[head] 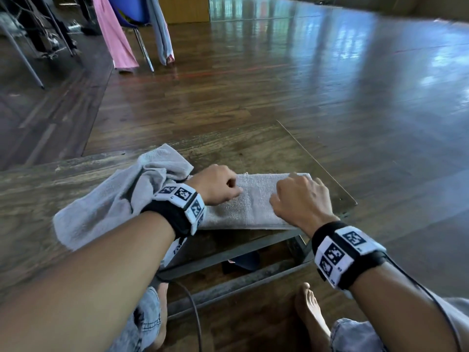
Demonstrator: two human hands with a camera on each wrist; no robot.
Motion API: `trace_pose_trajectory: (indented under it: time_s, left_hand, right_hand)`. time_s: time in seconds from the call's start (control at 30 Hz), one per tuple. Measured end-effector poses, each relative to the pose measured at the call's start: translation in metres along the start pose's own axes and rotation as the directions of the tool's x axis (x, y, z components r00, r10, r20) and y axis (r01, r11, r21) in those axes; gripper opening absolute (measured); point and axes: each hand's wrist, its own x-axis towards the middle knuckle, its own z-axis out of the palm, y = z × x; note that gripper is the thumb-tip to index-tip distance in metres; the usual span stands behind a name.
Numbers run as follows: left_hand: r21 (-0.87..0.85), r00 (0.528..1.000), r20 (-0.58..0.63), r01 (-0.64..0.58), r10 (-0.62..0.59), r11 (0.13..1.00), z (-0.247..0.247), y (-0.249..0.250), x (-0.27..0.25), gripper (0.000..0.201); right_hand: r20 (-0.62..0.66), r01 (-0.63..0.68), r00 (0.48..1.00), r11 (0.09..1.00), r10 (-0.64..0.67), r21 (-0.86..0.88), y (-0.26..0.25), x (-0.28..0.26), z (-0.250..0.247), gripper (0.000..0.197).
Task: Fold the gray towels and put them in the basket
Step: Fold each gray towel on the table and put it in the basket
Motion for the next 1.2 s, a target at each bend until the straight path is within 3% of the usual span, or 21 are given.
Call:
trace_pose_trajectory:
  time_s: [0.07,0.13,0.23,0.37,0.63,0.8,1.2]
  left_hand:
    - [0.038,0.998,-0.065,-0.014,0.017,0.999,0.011,0.012,-0.001,0.025]
    - [0.121,1.0,0.003,-0.006,0.006,0.993,0.027,0.017,-0.001,0.048]
    - [0.102,0.986,0.159,0.036,-0.052,0.994,0.038,0.009,-0.001,0.079]
    - [0.059,0.957,0.282,0.053,-0.068,0.997,0.041,-0.011,-0.003,0.084]
    - [0.077,0.952,0.301,0.029,-0.051,0.997,0.046,-0.017,-0.002,0.096]
    - [0.078,0.944,0.329,0.008,-0.034,0.997,0.044,-0.027,-0.005,0.111]
    - [0.108,0.939,0.293,0.153,-0.179,0.982,0.041,-0.052,-0.022,0.13]
  right_hand:
    - [-0.031,0.126,0.992,0.986,-0.123,0.108,-0.013,-0.004,0.009,0.031]
    - [0.032,0.194,0.978,0.959,-0.205,0.204,-0.025,-0.005,0.019,0.044]
    - [0.136,0.171,0.97,0.961,-0.203,0.216,-0.031,-0.007,0.035,0.067]
    - [0.248,0.152,0.947,0.966,-0.204,0.211,-0.023,-0.004,0.044,0.076]
    - [0.235,0.171,0.948,0.967,-0.214,0.19,-0.018,-0.004,0.051,0.087]
    - [0.228,0.172,0.95,0.966,-0.215,0.194,-0.008,-0.002,0.055,0.083]
    - [0.305,0.016,0.95,0.984,-0.07,0.178,0.004,0.004,0.049,0.106]
